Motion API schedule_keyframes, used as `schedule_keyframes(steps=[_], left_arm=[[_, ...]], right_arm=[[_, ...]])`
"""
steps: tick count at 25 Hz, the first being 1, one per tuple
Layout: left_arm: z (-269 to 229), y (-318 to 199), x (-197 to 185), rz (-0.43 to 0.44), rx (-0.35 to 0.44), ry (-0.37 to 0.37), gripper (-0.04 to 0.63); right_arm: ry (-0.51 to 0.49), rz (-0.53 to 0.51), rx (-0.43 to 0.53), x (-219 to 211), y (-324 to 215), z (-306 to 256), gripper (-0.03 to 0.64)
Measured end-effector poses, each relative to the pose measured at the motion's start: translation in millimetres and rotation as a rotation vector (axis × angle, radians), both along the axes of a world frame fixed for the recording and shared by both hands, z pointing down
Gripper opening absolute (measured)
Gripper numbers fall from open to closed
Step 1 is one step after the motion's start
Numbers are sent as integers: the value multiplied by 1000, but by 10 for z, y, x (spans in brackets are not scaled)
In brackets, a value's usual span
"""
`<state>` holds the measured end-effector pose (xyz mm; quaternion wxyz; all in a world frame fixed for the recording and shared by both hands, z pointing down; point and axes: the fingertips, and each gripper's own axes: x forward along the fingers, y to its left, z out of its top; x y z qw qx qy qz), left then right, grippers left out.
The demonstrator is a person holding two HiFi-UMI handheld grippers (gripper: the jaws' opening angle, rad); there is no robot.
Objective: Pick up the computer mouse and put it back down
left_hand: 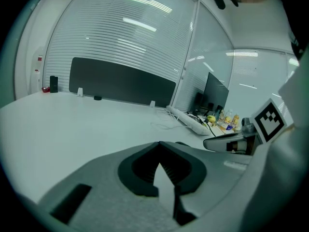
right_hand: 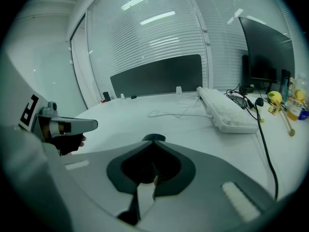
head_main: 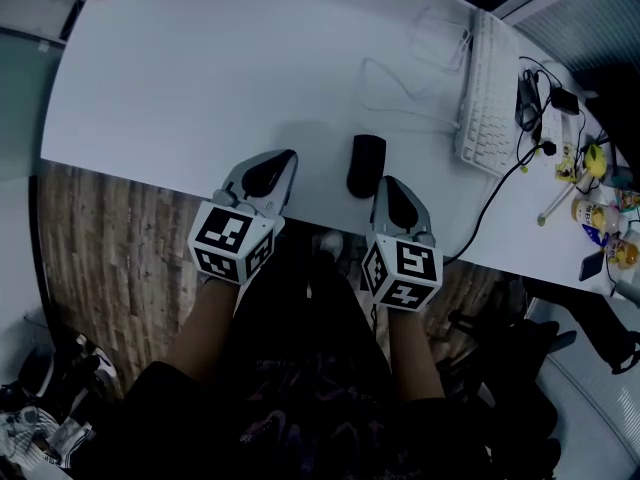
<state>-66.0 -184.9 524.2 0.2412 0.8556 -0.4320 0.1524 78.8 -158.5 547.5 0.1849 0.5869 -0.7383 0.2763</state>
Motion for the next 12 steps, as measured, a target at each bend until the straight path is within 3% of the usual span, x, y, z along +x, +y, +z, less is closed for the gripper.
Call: schedule_keyframes(steps=[4,12], left_arm=[[86,21,8,1,-19,1,2],[161,6,-10,-4,-34,0,2]], right_arm=[[0,-8,-16,-21,-6,69,39],[-8,-42,-41,-123,-84,183,236]])
